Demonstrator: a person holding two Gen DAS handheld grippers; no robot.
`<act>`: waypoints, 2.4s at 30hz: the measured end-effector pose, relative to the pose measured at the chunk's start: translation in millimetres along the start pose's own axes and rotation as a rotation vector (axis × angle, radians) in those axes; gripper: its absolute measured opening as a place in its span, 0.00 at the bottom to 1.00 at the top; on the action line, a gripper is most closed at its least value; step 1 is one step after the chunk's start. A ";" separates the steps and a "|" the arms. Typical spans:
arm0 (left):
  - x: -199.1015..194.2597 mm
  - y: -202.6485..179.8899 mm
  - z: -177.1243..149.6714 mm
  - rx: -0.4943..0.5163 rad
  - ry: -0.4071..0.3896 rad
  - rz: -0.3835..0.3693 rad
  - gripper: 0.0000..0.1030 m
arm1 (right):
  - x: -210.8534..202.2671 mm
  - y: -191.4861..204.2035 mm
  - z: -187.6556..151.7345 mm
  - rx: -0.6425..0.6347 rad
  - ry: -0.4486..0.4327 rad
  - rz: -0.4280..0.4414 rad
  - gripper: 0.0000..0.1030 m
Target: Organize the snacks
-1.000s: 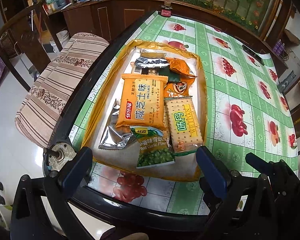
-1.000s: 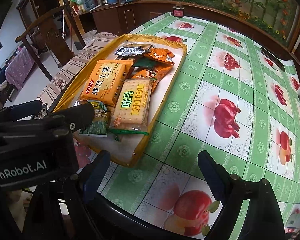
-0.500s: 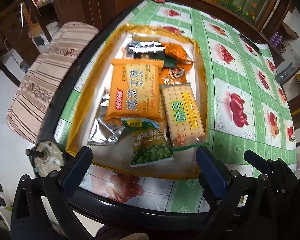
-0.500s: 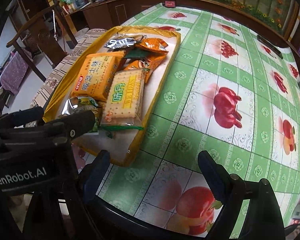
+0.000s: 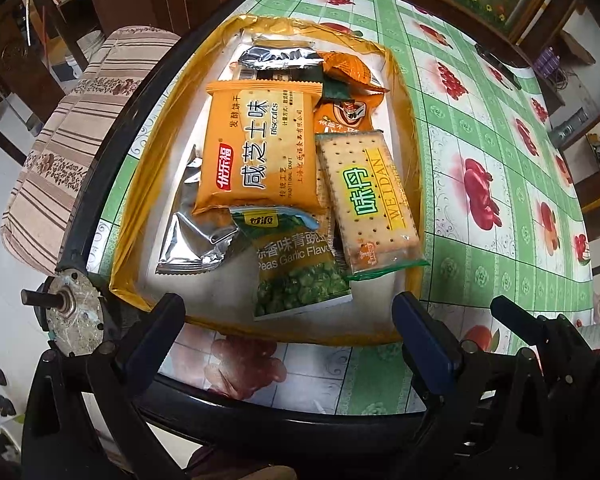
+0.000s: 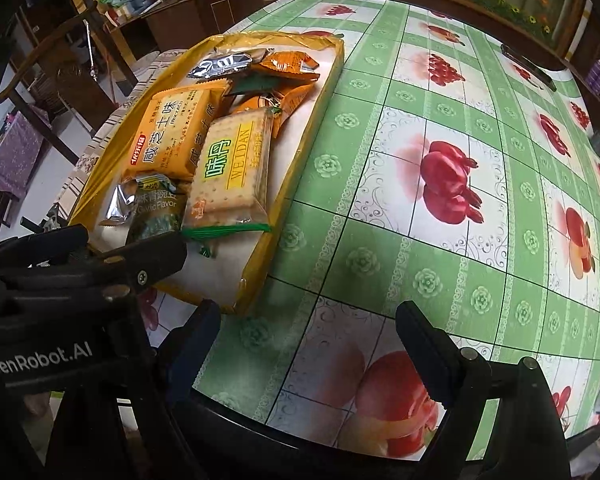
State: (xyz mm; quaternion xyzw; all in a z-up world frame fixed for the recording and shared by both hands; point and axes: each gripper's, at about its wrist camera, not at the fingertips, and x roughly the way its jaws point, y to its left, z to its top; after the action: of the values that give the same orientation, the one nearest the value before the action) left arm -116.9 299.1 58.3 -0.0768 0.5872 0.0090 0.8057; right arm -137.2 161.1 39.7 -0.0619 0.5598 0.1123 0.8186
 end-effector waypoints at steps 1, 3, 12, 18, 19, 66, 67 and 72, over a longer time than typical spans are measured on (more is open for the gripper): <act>0.3 0.2 0.4 0.003 0.001 -0.002 1.00 | 0.0 1.1 0.0 0.002 0.000 -0.002 0.88; 0.4 0.9 1.4 0.008 0.000 -0.007 1.00 | -0.1 3.1 0.1 0.004 0.000 -0.007 0.88; 1.6 11.1 7.5 0.005 0.008 -0.021 1.00 | -0.8 11.3 4.6 0.008 -0.007 -0.017 0.88; 1.9 14.0 9.4 0.005 0.008 -0.022 1.00 | 0.9 15.8 8.9 0.003 -0.006 -0.020 0.88; 1.9 13.8 9.3 0.005 0.008 -0.023 1.00 | 1.0 16.3 9.3 0.003 -0.006 -0.020 0.88; -71.1 -33.6 -40.5 -0.227 -0.304 0.416 1.00 | -55.4 -27.5 14.2 -0.429 -0.375 0.065 0.88; -74.9 -35.3 -40.4 -0.220 -0.324 0.431 1.00 | -55.8 -26.4 15.2 -0.437 -0.383 0.090 0.88; -83.8 -36.9 -37.4 -0.208 -0.357 0.449 1.00 | -65.8 -7.3 11.2 -0.527 -0.480 0.106 0.88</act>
State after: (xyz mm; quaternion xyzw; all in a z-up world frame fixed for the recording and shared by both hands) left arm -174.4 264.0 130.7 -0.0245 0.4344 0.2604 0.8619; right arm -148.1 149.0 104.9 -0.2136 0.3059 0.3066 0.8757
